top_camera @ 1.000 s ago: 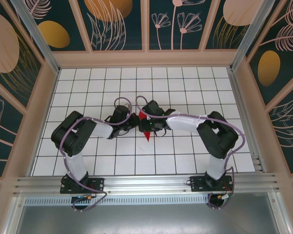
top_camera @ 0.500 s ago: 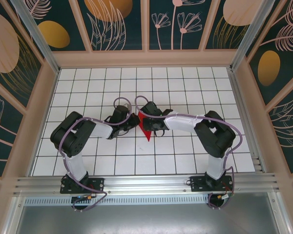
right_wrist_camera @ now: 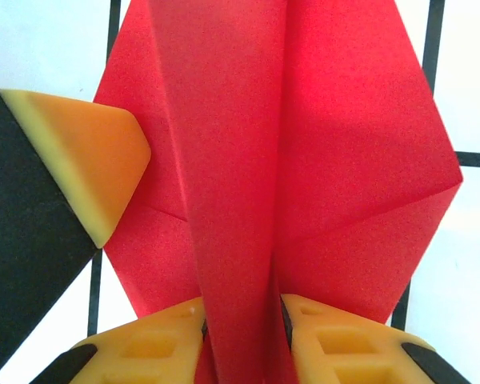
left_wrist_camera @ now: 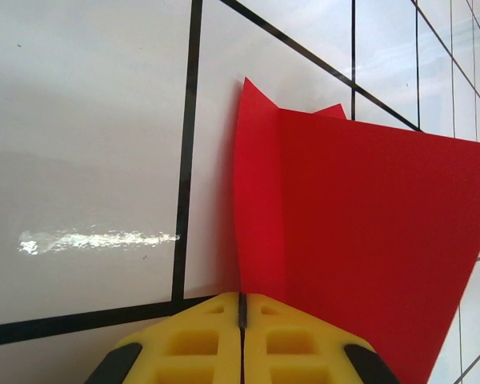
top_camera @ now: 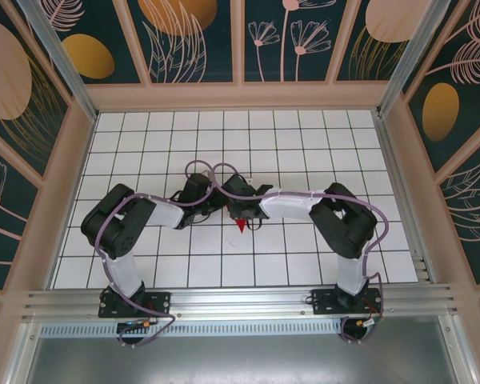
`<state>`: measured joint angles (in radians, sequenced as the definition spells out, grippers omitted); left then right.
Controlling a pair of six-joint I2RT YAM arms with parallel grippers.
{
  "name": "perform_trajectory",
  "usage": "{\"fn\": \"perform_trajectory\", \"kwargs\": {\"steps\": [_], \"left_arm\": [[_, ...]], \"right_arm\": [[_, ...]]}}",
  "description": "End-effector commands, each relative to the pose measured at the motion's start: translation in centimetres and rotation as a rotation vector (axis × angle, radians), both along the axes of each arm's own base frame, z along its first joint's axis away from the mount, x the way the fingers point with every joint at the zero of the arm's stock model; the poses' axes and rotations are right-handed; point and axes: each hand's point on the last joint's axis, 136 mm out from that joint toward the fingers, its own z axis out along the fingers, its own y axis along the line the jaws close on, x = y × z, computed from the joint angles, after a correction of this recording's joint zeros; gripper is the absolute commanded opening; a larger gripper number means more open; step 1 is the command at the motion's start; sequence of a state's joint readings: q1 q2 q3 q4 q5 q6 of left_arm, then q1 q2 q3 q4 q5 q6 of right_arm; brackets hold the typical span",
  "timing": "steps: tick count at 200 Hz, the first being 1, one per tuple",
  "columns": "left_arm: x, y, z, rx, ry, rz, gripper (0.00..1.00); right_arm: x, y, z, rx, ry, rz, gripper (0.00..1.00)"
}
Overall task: Fold a paper plane with a square sheet of paper (pick it up from the middle)
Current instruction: Move the paper plane to the top-center of the table.
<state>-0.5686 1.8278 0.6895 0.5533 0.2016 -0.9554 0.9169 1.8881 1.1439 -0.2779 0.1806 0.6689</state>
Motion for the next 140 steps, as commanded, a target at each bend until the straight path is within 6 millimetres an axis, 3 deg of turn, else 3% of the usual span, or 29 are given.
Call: {"fn": "perform_trajectory", "kwargs": {"steps": [1,54,75,95,98,108,140], "left_arm": [[-0.3,0.0,0.1,-0.004,-0.006,-0.009,0.06],[-0.3,0.8,0.6,-0.025,-0.012,0.025,0.11],[-0.2,1.7,1.4,-0.053,-0.022,0.052,0.17],[-0.3,3.1,1.7,-0.067,-0.023,0.085,0.24],[-0.1,3.4,2.7,-0.081,-0.045,0.093,0.25],[0.0,4.4,3.2,-0.084,-0.056,0.115,0.31],[-0.1,7.7,3.7,-0.036,-0.071,0.189,0.43]], "right_arm": [[0.1,0.0,-0.5,-0.023,-0.005,-0.055,0.28],[-0.3,-0.2,-1.6,-0.052,-0.029,-0.1,0.25],[-0.2,-0.2,-1.1,-0.045,-0.05,-0.104,0.22],[0.1,0.0,0.1,-0.025,-0.085,-0.099,0.21],[0.2,0.1,0.3,-0.02,-0.09,-0.098,0.2],[0.3,0.2,0.7,-0.012,-0.097,-0.09,0.2],[0.1,0.5,-0.7,-0.039,-0.063,-0.075,0.16]]}}
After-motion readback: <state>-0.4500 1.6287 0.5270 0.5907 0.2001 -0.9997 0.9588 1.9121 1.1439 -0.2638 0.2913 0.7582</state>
